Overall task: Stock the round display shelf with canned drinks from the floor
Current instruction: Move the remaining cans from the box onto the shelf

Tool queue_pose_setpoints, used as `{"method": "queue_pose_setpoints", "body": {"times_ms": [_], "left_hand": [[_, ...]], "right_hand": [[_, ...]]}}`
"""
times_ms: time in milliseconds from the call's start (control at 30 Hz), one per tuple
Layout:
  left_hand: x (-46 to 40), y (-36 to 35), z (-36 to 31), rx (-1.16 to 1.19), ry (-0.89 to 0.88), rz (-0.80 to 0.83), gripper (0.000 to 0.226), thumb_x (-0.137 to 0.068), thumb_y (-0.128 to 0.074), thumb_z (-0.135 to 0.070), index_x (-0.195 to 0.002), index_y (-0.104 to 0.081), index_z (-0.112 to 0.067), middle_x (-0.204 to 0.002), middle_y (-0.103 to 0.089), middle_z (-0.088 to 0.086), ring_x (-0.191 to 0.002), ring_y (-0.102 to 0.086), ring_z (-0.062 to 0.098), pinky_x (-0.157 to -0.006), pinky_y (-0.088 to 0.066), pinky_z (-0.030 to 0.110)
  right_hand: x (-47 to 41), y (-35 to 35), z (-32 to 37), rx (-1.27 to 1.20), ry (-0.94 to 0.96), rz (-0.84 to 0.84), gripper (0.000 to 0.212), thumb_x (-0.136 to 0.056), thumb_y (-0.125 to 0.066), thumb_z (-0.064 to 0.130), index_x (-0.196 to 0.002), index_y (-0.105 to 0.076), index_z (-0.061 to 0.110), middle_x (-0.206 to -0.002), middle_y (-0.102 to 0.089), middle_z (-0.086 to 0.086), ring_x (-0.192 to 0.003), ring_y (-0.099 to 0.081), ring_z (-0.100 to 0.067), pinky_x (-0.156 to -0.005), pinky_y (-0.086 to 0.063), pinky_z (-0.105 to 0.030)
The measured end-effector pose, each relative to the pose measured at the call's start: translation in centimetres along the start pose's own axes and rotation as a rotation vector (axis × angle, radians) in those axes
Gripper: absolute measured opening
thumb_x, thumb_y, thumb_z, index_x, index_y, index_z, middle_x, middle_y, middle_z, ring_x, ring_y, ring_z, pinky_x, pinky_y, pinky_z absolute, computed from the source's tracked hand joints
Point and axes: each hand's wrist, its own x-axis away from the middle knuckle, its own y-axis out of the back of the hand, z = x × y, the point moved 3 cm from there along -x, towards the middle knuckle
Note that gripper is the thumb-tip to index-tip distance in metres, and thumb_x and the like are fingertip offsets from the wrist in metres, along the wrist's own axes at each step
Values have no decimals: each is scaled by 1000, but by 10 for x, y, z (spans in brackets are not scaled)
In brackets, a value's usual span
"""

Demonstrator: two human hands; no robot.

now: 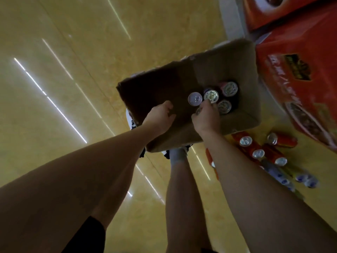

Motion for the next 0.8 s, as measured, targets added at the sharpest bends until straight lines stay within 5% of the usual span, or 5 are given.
{"method": "queue_pose_setpoints", "body": {"times_ms": [133, 300, 500, 633, 800], "left_hand": [[-38, -26, 10, -26, 7, -8, 36, -95, -58, -25, -129, -48, -19, -122, -59, 4, -105, -60, 19, -86, -51, 32], [-69, -47, 18, -27, 81, -28, 45, -95, -58, -20, -138, -43, -17, -126, -58, 8, -111, -60, 22, -80, -47, 27], [-90, -57, 30, -16, 102, -20, 46, -95, -55, -16, -139, -42, -19, -118, -62, 7, -82, -54, 11, -53, -38, 15], [-91, -53, 35, -64, 88, -13, 43, -96, -54, -16, -138, -44, -19, -119, -62, 7, -92, -61, 17, -62, -43, 21], [-74, -38, 36, -109, 73, 3, 44, -96, -54, -20, -139, -43, -18, -124, -58, 9, -104, -62, 22, -72, -47, 27]], "right_hand": [[-40, -18, -13, 120, 95, -10, 59, -85, -71, 16, -138, -43, 18, -145, -36, -9, -122, -52, -27, -80, -43, -25], [-76, -37, -23, 332, 218, 56, 82, -86, -72, 22, -151, -24, 29, -159, -16, -9, -136, -41, -31, -92, -52, -35], [-103, -72, -22, 410, 189, 69, 73, -87, -66, 12, -147, -27, 25, -151, -18, -14, -127, -46, -41, -88, -55, -47], [-106, -76, -11, 618, 252, 10, 68, -88, -61, 6, -145, -26, 19, -146, -22, -26, -98, -63, -42, -74, -58, -45], [-82, -63, -3, 506, 124, 250, 86, -77, -79, 38, -143, -27, 22, -139, -33, -21, -116, -53, -40, -89, -51, -48]]}}
